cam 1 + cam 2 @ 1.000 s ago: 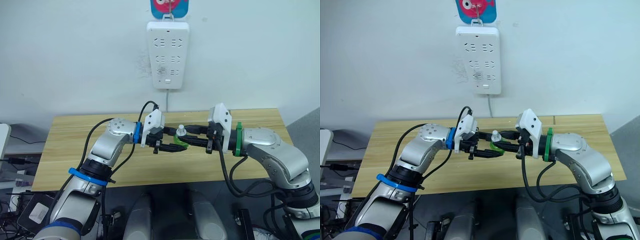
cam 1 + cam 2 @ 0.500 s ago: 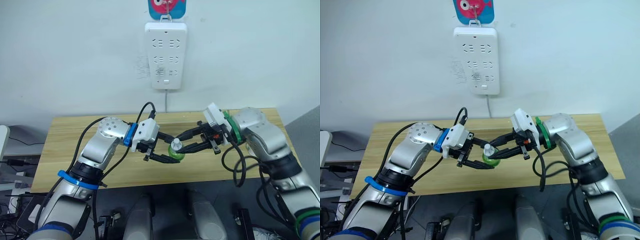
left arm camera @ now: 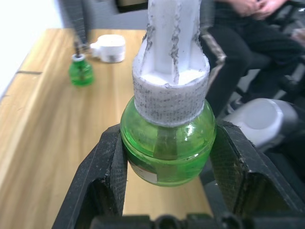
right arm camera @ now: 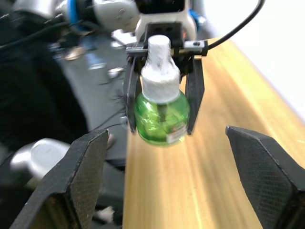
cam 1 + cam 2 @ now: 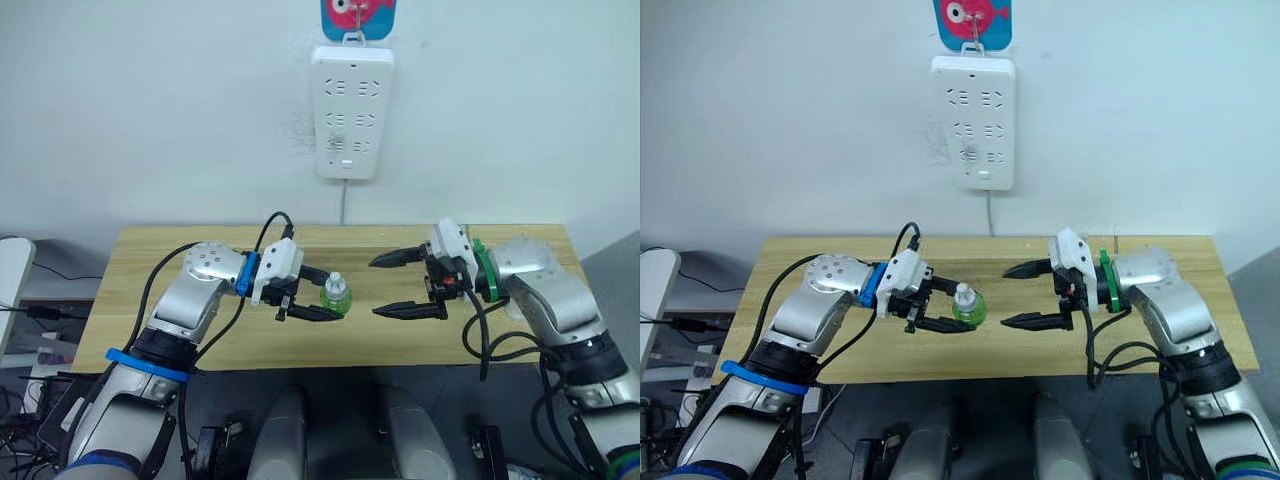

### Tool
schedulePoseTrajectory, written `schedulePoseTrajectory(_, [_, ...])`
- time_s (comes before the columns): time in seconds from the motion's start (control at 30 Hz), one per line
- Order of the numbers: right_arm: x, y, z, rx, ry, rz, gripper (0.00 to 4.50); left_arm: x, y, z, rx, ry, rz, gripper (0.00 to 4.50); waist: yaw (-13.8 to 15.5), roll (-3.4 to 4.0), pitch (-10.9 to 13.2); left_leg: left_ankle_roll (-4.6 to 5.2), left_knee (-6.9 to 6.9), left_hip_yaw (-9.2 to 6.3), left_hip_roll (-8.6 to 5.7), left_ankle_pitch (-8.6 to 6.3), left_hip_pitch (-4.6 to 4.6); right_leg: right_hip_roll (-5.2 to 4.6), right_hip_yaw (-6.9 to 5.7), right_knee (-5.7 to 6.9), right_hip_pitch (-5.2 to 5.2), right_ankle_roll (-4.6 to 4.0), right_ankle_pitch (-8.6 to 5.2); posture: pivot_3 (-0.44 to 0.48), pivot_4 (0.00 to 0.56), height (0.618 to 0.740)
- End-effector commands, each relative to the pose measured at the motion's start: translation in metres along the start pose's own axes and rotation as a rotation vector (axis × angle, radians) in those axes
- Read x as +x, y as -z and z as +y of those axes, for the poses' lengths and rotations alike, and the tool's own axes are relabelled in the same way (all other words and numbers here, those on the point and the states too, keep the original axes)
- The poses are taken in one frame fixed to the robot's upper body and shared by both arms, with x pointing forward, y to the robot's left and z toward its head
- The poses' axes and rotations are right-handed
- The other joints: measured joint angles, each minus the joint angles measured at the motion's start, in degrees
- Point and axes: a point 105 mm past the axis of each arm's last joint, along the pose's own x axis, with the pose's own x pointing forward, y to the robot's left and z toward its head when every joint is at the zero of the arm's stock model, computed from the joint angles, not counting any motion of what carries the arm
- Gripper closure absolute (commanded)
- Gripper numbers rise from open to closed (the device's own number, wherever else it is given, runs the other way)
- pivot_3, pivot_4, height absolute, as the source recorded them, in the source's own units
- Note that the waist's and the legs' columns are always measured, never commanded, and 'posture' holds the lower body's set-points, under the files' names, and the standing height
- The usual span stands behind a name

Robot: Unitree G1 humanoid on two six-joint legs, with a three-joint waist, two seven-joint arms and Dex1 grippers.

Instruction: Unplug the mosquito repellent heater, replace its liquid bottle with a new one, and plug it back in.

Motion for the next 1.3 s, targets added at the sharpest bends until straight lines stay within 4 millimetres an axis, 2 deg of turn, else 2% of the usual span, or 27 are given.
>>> schedulePoseTrajectory(0.03, [0.008,-0.016,0.001,-0.009,0.113,-0.043,0.32,-0.003,-0.010,0.011,0.019,-0.076,-0.042,2.30,-0.2,-0.15,-0.1,0.00,0.00,0.00,0.00,0.00,0.01,0.01,-0.03,0.17,-0.03,0.00,-0.01,-0.076,0.238,0.740])
schedulePoseTrajectory(0.13, [0.022,-0.017,-0.003,-0.001,0.190,-0.057,0.32,0.001,-0.011,0.010,0.023,-0.073,-0.045,2.30,-0.4,-0.14,-0.2,-0.02,-0.01,0.03,0.01,0.01,0.02,0.02,0.00,0.36,-0.18,-0.01,-0.02,-0.079,0.237,0.740])
schedulePoseTrajectory(0.3, [0.033,-0.019,-0.005,0.017,0.234,-0.066,0.32,0.005,-0.013,0.009,0.027,-0.058,-0.050,2.30,-0.5,-0.14,-0.2,-0.05,-0.01,0.09,0.01,0.03,0.01,0.02,0.05,0.53,-0.31,-0.02,-0.02,-0.082,0.237,0.740])
schedulePoseTrajectory(0.33, [0.033,-0.019,-0.005,0.019,0.235,-0.067,0.48,0.005,-0.013,0.010,0.027,-0.058,-0.050,2.30,-0.4,-0.15,-0.2,-0.05,-0.01,0.10,0.00,0.03,0.01,0.02,0.05,0.53,-0.31,-0.02,-0.02,-0.082,0.238,0.740])
schedulePoseTrajectory(0.43, [0.033,-0.019,-0.004,0.033,0.219,-0.071,1.20,0.006,-0.014,0.010,0.027,-0.055,-0.049,2.30,-0.4,-0.15,-0.2,-0.04,0.00,0.12,0.00,0.03,0.00,0.02,0.05,0.53,-0.31,-0.02,-0.02,-0.083,0.238,0.740])
schedulePoseTrajectory(0.63, [0.033,-0.020,0.001,0.031,0.173,-0.064,3.39,0.006,-0.012,0.009,0.030,-0.053,-0.041,2.30,-0.5,-0.15,-0.2,-0.03,-0.01,0.12,0.01,0.03,0.00,0.04,0.03,0.55,-0.32,-0.02,-0.02,-0.085,0.240,0.740])
schedulePoseTrajectory(0.77, [0.033,-0.021,0.005,0.022,0.145,-0.069,3.42,0.007,-0.012,0.007,0.030,-0.047,-0.044,2.30,-0.5,-0.15,-0.2,-0.03,0.00,0.12,0.01,0.03,0.00,0.04,0.03,0.56,-0.32,-0.02,-0.02,-0.082,0.242,0.740])
schedulePoseTrajectory(0.87, [0.033,-0.032,0.020,0.013,-0.060,-0.142,3.42,0.011,-0.014,-0.006,0.049,0.022,-0.051,2.30,-0.5,-0.15,-0.2,-0.03,0.00,0.14,0.01,0.03,0.00,0.04,0.04,0.56,-0.32,-0.02,-0.02,-0.082,0.242,0.740])
schedulePoseTrajectory(0.93, [0.024,-0.037,0.023,-0.028,-0.236,-0.171,3.42,0.014,-0.018,-0.019,0.066,0.097,-0.061,2.30,-0.6,-0.15,-0.2,-0.03,0.00,0.17,0.01,0.03,0.01,0.04,0.05,0.54,-0.31,-0.02,-0.02,-0.089,0.240,0.740])
schedulePoseTrajectory(1.03, [0.018,-0.034,0.012,-0.044,-0.359,-0.149,3.42,0.017,-0.021,-0.033,0.078,0.173,-0.066,2.30,-0.6,-0.18,-0.3,-0.03,0.03,0.17,0.03,0.03,0.02,0.07,0.04,0.56,-0.30,-0.02,-0.02,-0.074,0.234,0.740])
schedulePoseTrajectory(1.17, [0.016,-0.031,0.004,-0.070,-0.400,-0.115,3.42,0.019,-0.019,-0.040,0.075,0.200,-0.056,2.30,-0.6,-0.15,-0.3,-0.02,0.02,0.13,0.09,0.03,0.04,0.15,0.01,0.59,-0.31,-0.02,-0.02,-0.061,0.233,0.740])
schedulePoseTrajectory(1.3, [0.008,-0.026,0.004,-0.080,-0.384,-0.093,2.08,0.016,-0.016,-0.035,0.074,0.166,-0.039,2.30,-0.4,-0.14,-0.3,-0.03,0.02,0.13,0.06,0.03,0.03,0.11,0.03,0.59,-0.31,-0.02,-0.02,-0.056,0.231,0.740])
